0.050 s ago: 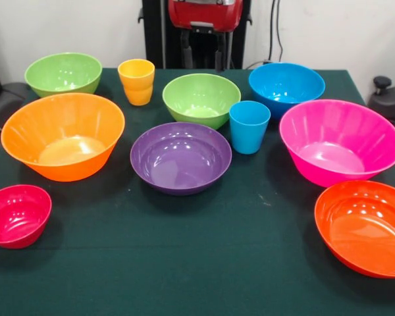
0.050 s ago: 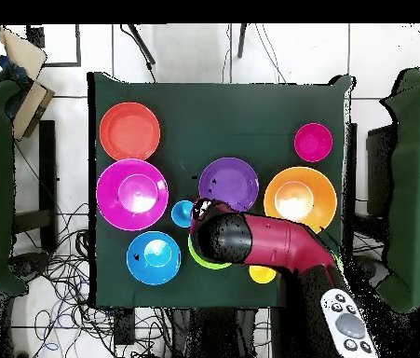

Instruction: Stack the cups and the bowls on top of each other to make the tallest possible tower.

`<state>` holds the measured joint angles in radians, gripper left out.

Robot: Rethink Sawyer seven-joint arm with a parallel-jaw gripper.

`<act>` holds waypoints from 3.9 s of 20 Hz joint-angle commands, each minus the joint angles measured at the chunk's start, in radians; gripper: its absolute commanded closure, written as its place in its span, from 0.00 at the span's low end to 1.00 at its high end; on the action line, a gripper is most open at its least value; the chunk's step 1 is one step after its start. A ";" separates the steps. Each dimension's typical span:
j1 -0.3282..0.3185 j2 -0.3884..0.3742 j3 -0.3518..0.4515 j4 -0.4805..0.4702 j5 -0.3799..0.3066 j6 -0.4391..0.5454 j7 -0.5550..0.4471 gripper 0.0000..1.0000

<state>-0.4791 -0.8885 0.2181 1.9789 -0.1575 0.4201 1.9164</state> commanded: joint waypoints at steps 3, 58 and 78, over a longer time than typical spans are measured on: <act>-0.035 0.034 0.114 -0.028 -0.052 0.123 -0.109 0.00; -0.069 -0.014 0.167 0.016 -0.050 0.151 -0.040 0.00; 0.082 0.159 0.101 -0.356 -0.002 0.360 0.032 0.00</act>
<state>-0.4212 -0.7787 0.3264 1.7399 -0.1577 0.6189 1.9164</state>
